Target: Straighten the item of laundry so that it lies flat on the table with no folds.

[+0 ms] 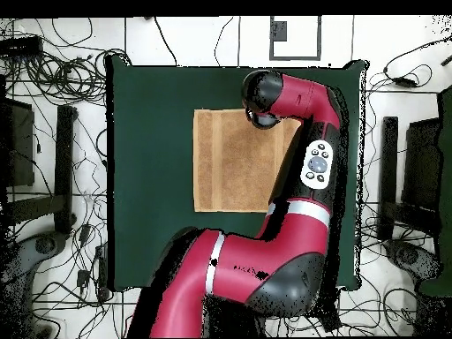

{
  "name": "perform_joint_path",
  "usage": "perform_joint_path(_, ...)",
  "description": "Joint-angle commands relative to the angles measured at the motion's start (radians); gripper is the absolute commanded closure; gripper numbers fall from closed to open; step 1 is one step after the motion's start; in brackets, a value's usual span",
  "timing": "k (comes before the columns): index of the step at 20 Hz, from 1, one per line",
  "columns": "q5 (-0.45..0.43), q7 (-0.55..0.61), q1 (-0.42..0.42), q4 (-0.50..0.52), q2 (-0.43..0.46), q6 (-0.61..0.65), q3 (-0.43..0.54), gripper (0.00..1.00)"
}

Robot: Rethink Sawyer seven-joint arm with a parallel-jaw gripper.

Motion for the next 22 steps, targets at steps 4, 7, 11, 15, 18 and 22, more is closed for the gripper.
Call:
perform_joint_path(4, -0.010, 0.178, 0.010, 0.098, 0.071, -0.232, 0.125, 0.00)
perform_joint_path(7, -0.009, 0.180, 0.011, 0.104, 0.066, -0.226, 0.123, 0.00)
perform_joint_path(11, -0.007, 0.187, 0.017, 0.124, 0.041, -0.198, 0.115, 0.00)
perform_joint_path(15, -0.006, 0.196, 0.021, 0.124, 0.038, -0.194, 0.112, 0.00)
perform_joint_path(18, -0.005, 0.205, 0.021, 0.135, 0.028, -0.207, 0.112, 0.00)
perform_joint_path(22, -0.004, 0.193, 0.018, 0.178, 0.001, -0.244, 0.128, 0.00)
